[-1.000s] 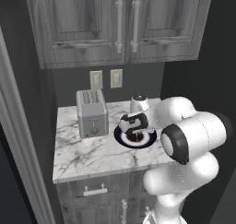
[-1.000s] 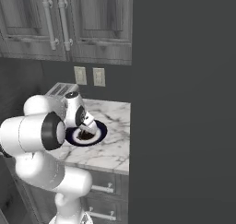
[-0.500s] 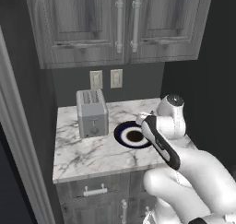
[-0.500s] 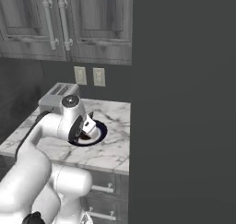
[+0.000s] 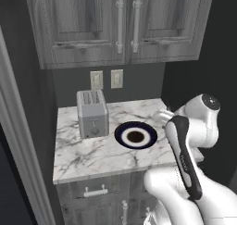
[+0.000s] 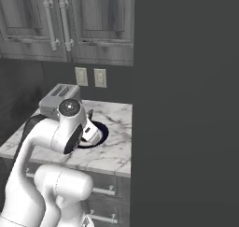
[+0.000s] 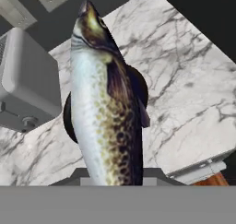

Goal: Place the fish on the top rack of the oven, and slide the tray back inside. Close the oven door.

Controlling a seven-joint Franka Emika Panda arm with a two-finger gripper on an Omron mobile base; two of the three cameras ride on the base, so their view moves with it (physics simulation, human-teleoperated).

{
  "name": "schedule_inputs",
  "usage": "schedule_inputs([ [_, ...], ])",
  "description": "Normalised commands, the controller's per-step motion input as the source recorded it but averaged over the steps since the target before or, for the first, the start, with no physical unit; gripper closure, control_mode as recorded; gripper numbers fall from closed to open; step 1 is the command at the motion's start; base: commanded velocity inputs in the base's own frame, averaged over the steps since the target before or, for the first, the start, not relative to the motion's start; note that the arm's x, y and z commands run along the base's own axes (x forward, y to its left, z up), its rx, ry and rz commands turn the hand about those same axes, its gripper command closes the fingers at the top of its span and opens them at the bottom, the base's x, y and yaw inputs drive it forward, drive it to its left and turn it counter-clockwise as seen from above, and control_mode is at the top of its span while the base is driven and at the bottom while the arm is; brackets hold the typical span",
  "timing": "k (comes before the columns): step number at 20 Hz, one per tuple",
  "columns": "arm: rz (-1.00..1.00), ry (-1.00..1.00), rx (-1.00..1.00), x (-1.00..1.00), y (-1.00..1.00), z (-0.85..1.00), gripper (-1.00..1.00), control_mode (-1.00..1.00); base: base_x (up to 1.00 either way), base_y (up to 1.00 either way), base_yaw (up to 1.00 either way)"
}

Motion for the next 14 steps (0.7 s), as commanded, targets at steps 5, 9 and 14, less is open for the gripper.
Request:
schedule_inputs([
  [5, 0.02, 0.15, 0.0, -0.28, 0.0, 1.0, 1.0, -1.0, 0.0, 0.0, 0.0],
  [9, 0.04, 0.13, 0.0, -0.21, 0.0, 0.97, 1.0, -1.0, 0.0, 0.0, 0.0],
  [14, 0.05, 0.06, 0.0, -0.01, 0.0, 0.25, 1.0, 1.0, -0.18, 0.0, 0.06],
])
